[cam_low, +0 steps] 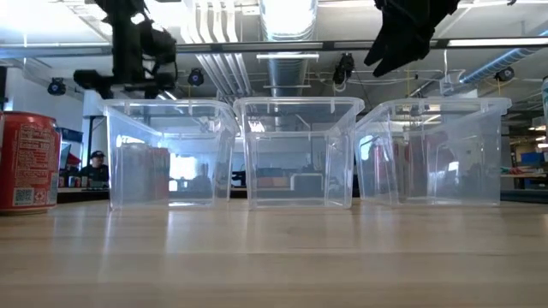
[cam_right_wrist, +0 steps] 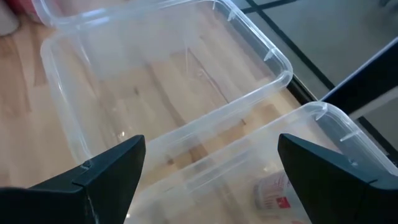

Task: Sort soda cans
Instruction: Put the top red-silver soda can into the right transparent bin

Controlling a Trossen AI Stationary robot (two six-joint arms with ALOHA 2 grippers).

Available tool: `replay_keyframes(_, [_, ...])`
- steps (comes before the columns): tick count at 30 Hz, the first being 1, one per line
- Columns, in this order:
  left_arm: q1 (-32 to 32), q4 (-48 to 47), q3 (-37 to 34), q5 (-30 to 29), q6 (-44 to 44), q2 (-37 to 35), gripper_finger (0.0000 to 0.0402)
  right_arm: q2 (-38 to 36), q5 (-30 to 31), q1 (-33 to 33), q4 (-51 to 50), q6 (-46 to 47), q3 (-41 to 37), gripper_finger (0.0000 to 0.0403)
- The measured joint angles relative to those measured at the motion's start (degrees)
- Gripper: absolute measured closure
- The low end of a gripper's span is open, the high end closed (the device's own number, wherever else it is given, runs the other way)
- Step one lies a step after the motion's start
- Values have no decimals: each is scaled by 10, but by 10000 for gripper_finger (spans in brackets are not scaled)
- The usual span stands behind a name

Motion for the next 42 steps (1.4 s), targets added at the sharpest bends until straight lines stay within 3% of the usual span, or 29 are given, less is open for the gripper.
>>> replay_keyframes(9, [32, 18, -10, -3, 7, 69, 127, 2, 0, 0, -7, -25, 0, 42])
replay_keyframes(22, [38, 25, -2, -3, -8, 104, 127, 2, 0, 0, -18, -52, 0, 42])
replay_keyframes(30, [38, 1, 51, -11, 1, 105, 127, 2, 0, 0, -25, -53, 0, 42])
replay_keyframes(38, [25, -22, 112, -108, 2, 120, 127, 2, 0, 0, -25, -53, 0, 42])
replay_keyframes(42, [22, -42, 126, -76, -18, 132, 127, 2, 0, 0, -26, -53, 0, 42])
